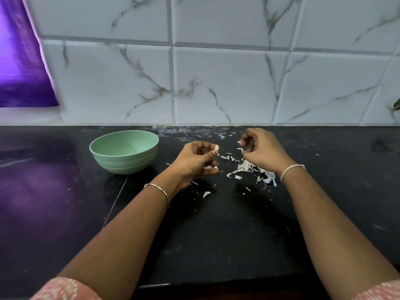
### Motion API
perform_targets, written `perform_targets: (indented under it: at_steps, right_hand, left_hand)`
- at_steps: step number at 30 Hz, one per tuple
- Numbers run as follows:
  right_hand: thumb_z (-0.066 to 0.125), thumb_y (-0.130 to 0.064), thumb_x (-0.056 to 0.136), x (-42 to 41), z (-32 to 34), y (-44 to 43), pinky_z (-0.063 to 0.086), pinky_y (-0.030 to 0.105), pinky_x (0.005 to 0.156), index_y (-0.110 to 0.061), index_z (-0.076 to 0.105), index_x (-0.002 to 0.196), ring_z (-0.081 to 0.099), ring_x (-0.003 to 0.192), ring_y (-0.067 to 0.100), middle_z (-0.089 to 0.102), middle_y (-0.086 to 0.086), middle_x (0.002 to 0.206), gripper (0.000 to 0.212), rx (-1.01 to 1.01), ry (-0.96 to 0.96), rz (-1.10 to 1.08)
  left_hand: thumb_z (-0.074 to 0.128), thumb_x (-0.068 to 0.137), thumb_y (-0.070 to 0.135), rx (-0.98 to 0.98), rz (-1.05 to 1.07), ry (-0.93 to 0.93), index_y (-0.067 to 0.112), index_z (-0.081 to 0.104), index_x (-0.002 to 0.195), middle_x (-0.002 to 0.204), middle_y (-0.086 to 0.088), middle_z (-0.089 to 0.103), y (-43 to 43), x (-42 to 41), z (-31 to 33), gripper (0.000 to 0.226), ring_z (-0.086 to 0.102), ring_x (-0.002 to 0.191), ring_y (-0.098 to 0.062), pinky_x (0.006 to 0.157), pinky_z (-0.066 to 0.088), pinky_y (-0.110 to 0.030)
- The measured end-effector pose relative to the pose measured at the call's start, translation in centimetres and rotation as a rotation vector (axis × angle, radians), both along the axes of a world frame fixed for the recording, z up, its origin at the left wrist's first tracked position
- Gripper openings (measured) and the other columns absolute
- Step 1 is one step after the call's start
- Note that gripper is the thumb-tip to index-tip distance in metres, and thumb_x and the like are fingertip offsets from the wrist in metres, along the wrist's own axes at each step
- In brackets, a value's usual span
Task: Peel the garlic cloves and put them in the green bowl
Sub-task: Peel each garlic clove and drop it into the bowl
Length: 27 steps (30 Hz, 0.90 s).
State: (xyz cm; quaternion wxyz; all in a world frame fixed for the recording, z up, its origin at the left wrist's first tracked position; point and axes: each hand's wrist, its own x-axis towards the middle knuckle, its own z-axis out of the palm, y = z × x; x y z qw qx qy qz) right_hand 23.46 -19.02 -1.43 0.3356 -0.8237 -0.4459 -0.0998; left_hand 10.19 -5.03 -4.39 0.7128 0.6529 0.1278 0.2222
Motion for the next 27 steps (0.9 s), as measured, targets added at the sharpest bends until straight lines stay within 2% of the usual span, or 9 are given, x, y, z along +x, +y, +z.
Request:
perform_targets:
  at_steps: [2,3,5,9,12,15,22,27]
  right_hand:
    - [0.072,-0.013,0.083,-0.4,-0.1,0.3,0.045,0.020,0.067,-0.021,0.065,0.086,0.061,0.073,0.012,0.067,-0.006,0.085,0.011,0.031,0.074,0.067]
    - [0.072,-0.022,0.085,-0.7,-0.2,0.5,0.043,0.018,0.065,-0.022,0.068,0.085,0.060,0.073,0.007,0.067,-0.008,0.082,0.004,0.040,0.096,0.078]
    - [0.074,-0.030,0.084,-1.1,-0.4,1.0,0.040,0.016,0.061,-0.020,0.070,0.078,0.056,0.066,-0.001,0.064,-0.011,0.072,0.012,0.055,0.126,0.075]
    - [0.083,-0.017,0.074,-1.5,-1.0,1.8,0.044,0.014,0.063,-0.021,0.064,0.082,0.055,0.057,-0.006,0.065,-0.010,0.076,0.021,0.149,0.287,0.167]
    - [0.078,-0.017,0.081,-1.9,-1.3,2.3,0.048,0.021,0.062,-0.020,0.071,0.082,0.061,0.065,0.005,0.072,0.000,0.079,0.008,0.239,0.437,0.179]
    - [0.075,-0.015,0.084,-2.5,-1.3,2.4,0.050,0.018,0.057,-0.018,0.072,0.080,0.061,0.065,0.011,0.072,0.004,0.077,0.006,0.287,0.537,0.186]
    - [0.074,-0.007,0.082,-3.1,-1.2,2.4,0.045,0.015,0.051,-0.007,0.073,0.081,0.058,0.056,0.006,0.070,0.002,0.071,0.002,0.377,0.654,0.169]
    - [0.076,-0.007,0.078,-3.5,-1.1,2.3,0.045,0.016,0.053,-0.010,0.072,0.072,0.056,0.056,0.006,0.068,0.002,0.067,0.008,0.389,0.659,0.148]
  left_hand:
    - [0.059,0.095,0.005,0.006,0.008,-0.002,0.004,0.061,0.107,0.083,-0.004,0.056,0.0,0.1,0.0,0.012,0.056,0.064,-0.009,0.061,0.061,-0.031]
    - [0.059,0.095,0.006,0.009,0.012,-0.001,0.005,0.061,0.107,0.085,-0.005,0.055,0.0,0.1,0.1,0.012,0.057,0.065,-0.010,0.061,0.061,-0.031]
    - [0.057,0.096,0.007,0.006,0.014,-0.006,0.007,0.061,0.105,0.091,-0.007,0.055,-0.1,0.1,0.2,0.010,0.058,0.067,-0.010,0.060,0.061,-0.032]
    - [0.057,0.097,0.010,0.016,0.031,-0.020,0.008,0.059,0.108,0.094,-0.008,0.059,0.0,0.1,0.2,0.011,0.063,0.067,-0.012,0.058,0.060,-0.031]
    - [0.059,0.095,0.009,0.064,0.029,-0.038,0.009,0.059,0.109,0.090,-0.008,0.061,0.1,0.1,0.1,0.014,0.063,0.064,-0.011,0.056,0.059,-0.029]
    - [0.061,0.093,0.007,0.088,0.053,-0.046,0.010,0.059,0.103,0.085,-0.007,0.061,0.1,0.2,-0.1,0.011,0.061,0.061,-0.010,0.055,0.059,-0.029]
    - [0.060,0.094,0.006,0.067,0.071,-0.053,0.008,0.059,0.096,0.080,-0.005,0.061,0.1,0.4,0.1,0.003,0.057,0.056,-0.009,0.053,0.058,-0.026]
    - [0.061,0.094,0.006,0.109,0.076,-0.031,0.003,0.061,0.100,0.085,-0.009,0.063,0.1,0.4,0.0,0.007,0.058,0.058,-0.010,0.052,0.057,-0.026]
